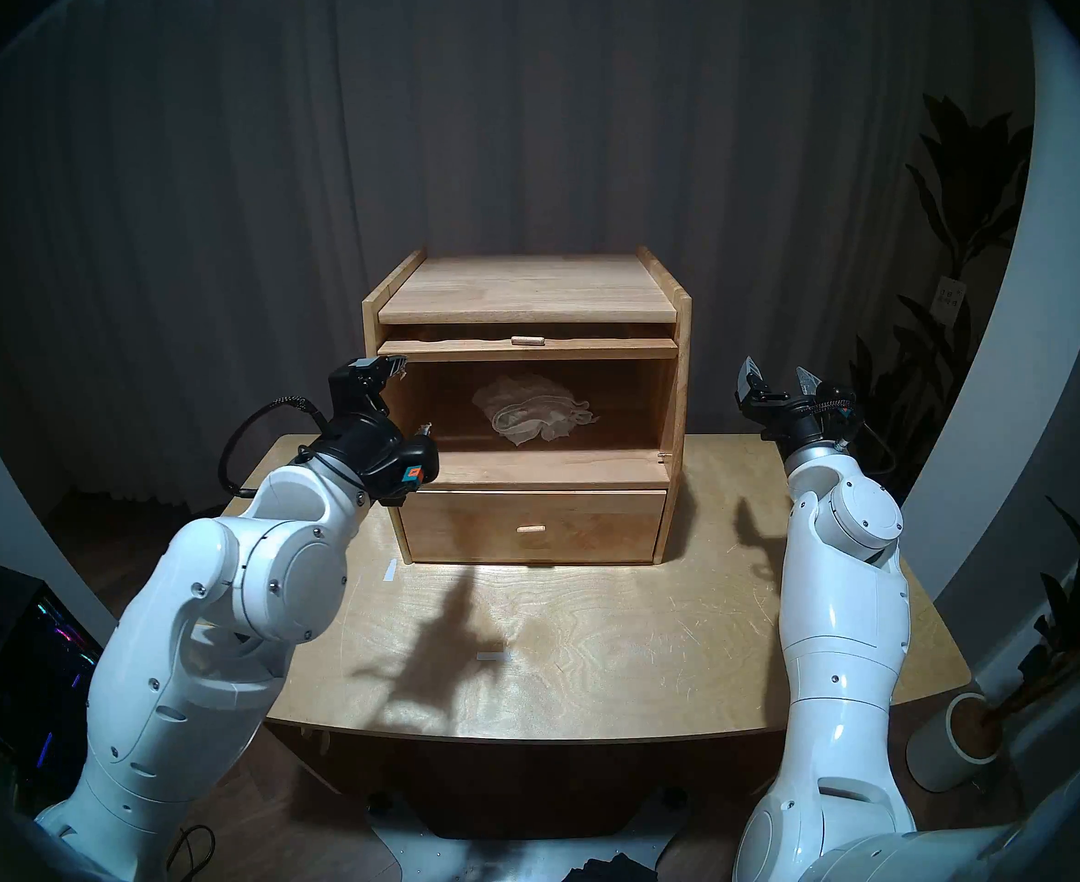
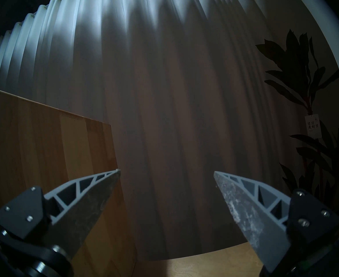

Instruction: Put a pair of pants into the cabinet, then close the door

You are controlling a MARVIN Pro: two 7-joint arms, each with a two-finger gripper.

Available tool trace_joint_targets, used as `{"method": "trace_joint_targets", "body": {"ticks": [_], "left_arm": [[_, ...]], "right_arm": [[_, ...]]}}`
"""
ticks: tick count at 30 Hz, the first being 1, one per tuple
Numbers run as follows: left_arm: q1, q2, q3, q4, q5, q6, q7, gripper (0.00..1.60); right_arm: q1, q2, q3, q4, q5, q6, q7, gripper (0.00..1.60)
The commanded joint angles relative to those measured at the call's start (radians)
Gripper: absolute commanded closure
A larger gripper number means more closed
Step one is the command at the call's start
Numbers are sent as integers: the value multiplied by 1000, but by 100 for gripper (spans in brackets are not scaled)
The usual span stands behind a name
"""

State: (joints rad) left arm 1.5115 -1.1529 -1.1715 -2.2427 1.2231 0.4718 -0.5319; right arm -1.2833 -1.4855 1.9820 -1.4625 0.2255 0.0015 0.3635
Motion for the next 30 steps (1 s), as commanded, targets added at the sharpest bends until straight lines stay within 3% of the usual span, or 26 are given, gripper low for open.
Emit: {"method": "trace_joint_targets", "body": {"ticks": [1, 7, 11, 22, 23, 26, 29, 30], "left_arm": [[-113, -39, 101, 31, 180, 68, -9, 0], [-169, -70, 170, 83, 323, 130, -88, 0], [-205, -98, 178, 132, 409, 181, -162, 0], [-265, -157, 211, 162, 568, 255, -341, 0], [-258, -170, 204, 145, 545, 256, -377, 0], [-188, -166, 233, 80, 548, 289, -342, 0], [-152, -153, 299, 65, 647, 338, -274, 0], [-138, -180, 303, 84, 683, 370, -254, 0]], "right_arm": [[19, -1, -2, -5, 2, -50, 7, 0], [22, -1, -2, 7, 3, -79, 13, 0], [24, -1, -2, 15, 3, -97, 17, 0], [29, -1, -1, 33, 5, -136, 26, 0], [30, -1, -1, 35, 5, -140, 27, 0], [31, -1, -1, 38, 6, -146, 28, 0], [31, -1, -1, 39, 6, -147, 30, 0], [31, 0, -1, 38, 7, -143, 30, 0]]}}
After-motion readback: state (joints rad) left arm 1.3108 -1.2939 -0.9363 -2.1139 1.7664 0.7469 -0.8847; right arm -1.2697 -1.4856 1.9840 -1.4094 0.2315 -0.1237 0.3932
